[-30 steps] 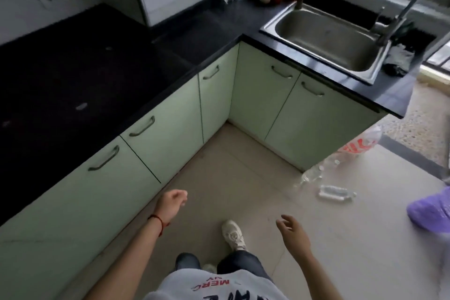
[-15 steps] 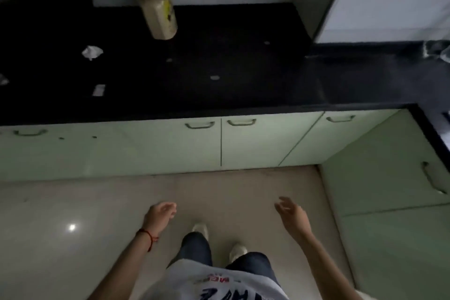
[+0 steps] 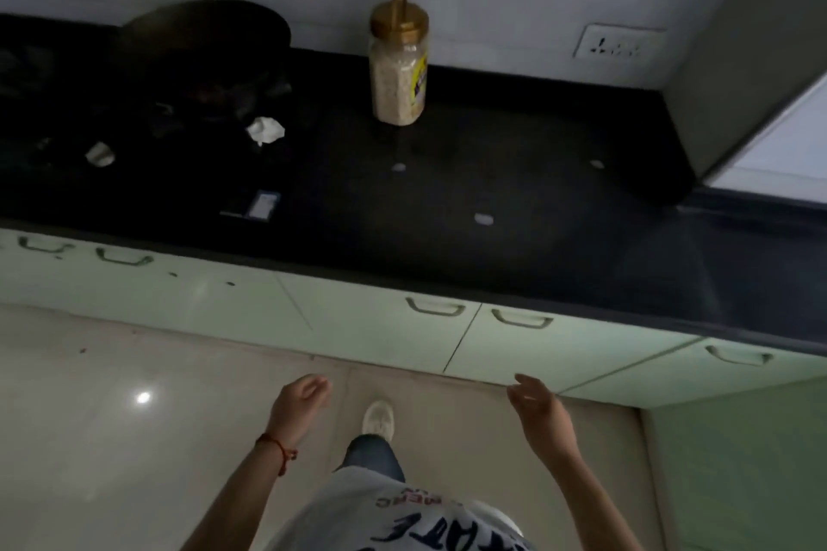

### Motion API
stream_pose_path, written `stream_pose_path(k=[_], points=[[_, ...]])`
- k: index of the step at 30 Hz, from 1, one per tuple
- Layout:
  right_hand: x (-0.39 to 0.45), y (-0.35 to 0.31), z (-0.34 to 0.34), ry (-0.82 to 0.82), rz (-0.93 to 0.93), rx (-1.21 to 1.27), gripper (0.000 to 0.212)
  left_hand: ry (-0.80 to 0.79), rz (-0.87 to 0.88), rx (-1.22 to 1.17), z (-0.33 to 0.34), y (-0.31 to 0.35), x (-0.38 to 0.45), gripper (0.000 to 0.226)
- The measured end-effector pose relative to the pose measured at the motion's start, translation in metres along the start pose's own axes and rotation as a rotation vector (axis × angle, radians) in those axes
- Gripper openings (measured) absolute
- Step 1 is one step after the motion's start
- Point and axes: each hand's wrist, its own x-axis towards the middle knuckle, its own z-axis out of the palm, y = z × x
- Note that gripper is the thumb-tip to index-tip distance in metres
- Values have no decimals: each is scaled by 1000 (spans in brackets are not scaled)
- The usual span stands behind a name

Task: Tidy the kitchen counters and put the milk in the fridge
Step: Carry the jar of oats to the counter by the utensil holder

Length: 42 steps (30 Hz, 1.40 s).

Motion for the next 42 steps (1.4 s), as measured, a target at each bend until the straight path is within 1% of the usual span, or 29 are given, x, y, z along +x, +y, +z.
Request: stream_pose_path(k=[2,5,8,13,19,24,27,31,33,35,37,39,42], points=[[15,-26,-1,25,-38,68,32,-28,73,-1,-8,33,21,10],[40,-69,0,68,-76,163,30,-52,188,-25,-23,83,50,16],[68,-110,-1,133,-123,222,27,-64,275,-44,-35,131,75,14],[120,-170,-5,140,-178,261,31,-42,322,-31,-42,181,116,18],[214,-229,-7,104,-174,258,32,13,287,-43,-31,219,159,13],[312,-297,-15,31,-189,347,33,111,259,-22,-10,264,200,30],[364,-338,-15,-4,-197,419,35,160,279,4,6,296,233,42],[416,-385,-5,-82,-224,466,39,200,320,5,31,334,280,62],[434,-405,1,-105,-249,466,36,207,324,-20,43,350,301,74],[447,-419,6,-142,-272,473,31,210,335,-36,52,363,319,86],[453,-426,11,-200,-280,508,35,193,365,-62,60,371,331,96],[456,-426,14,-224,-275,527,41,198,381,-91,67,378,341,104],[457,-421,13,-230,-273,533,40,216,341,-99,70,384,351,115]])
